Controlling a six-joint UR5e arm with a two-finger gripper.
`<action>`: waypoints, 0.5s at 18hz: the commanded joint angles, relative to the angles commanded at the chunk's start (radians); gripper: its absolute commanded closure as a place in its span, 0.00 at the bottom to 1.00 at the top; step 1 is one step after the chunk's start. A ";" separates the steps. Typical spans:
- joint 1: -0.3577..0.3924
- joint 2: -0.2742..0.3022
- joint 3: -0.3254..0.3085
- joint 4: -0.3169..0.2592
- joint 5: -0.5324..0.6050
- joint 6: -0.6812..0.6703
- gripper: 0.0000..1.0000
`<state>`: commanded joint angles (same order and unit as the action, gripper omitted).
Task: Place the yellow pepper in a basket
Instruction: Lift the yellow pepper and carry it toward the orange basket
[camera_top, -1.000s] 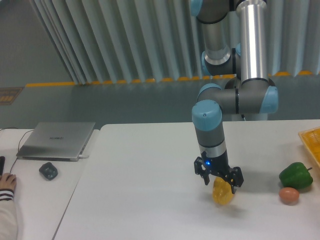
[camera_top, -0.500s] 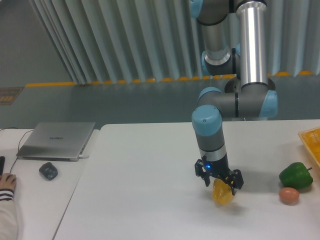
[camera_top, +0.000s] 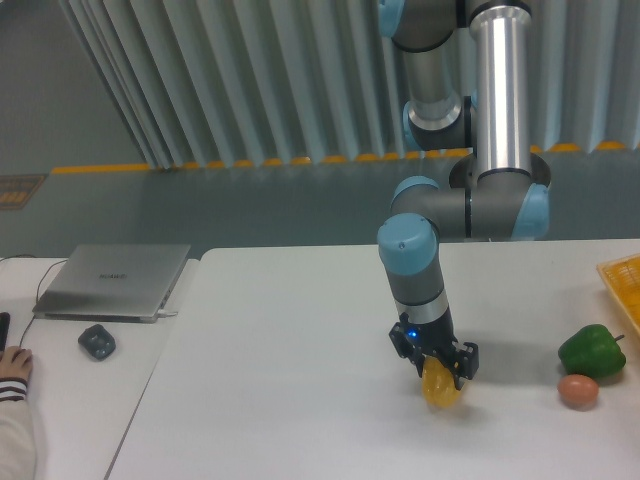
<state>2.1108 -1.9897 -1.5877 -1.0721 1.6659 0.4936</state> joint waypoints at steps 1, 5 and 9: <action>0.006 0.018 0.003 -0.006 -0.002 0.037 0.64; 0.041 0.066 0.011 -0.071 -0.002 0.138 0.64; 0.112 0.127 0.011 -0.118 -0.005 0.416 0.62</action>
<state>2.2225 -1.8624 -1.5769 -1.1903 1.6613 0.9091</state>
